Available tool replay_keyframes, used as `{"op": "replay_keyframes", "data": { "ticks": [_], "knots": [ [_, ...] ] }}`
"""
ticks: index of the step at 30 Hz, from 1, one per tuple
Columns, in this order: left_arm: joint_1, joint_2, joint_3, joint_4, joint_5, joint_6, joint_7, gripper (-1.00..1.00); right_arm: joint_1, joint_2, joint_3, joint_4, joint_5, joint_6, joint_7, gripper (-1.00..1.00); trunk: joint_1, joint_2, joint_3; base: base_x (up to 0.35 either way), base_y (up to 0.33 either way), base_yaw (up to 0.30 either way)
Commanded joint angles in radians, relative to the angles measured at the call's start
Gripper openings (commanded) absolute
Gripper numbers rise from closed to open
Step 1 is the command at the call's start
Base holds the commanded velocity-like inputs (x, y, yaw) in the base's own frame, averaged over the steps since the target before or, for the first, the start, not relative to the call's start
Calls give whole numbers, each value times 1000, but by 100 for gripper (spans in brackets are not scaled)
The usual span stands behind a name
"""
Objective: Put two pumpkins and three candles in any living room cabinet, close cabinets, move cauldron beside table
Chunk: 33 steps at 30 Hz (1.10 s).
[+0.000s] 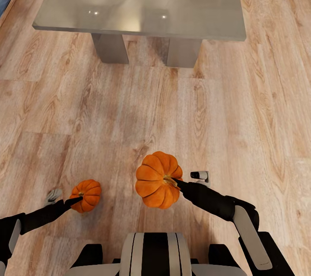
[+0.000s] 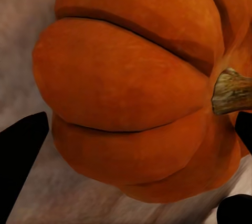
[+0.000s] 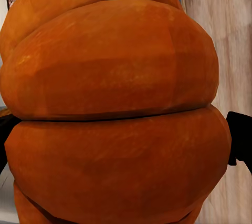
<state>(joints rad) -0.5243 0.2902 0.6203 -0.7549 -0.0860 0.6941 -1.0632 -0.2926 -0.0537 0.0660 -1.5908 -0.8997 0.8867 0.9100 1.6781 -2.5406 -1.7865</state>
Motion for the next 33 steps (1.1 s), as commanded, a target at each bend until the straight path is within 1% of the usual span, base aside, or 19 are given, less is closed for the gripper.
{"op": "replay_keyframes", "data": {
  "ticks": [1, 18, 33],
  "knots": [
    [0, 0, 3, 0, -12, -14, 31, -100, 0, 0, 0, 0, -2, 1, 1, -100, 0, 0, 0, 0, 0, 0],
    [0, 1, 3, 0, -11, -14, 31, -100, 0, 0, 0, 0, -2, 1, 1, -100, 0, 0, 0, 0, 0, 0],
    [0, 2, 1, 0, -9, -13, 27, -100, 0, 0, 0, 1, 0, -5, 3, -100, -7, 4, 58, 0, 0, 0]
  ]
}}
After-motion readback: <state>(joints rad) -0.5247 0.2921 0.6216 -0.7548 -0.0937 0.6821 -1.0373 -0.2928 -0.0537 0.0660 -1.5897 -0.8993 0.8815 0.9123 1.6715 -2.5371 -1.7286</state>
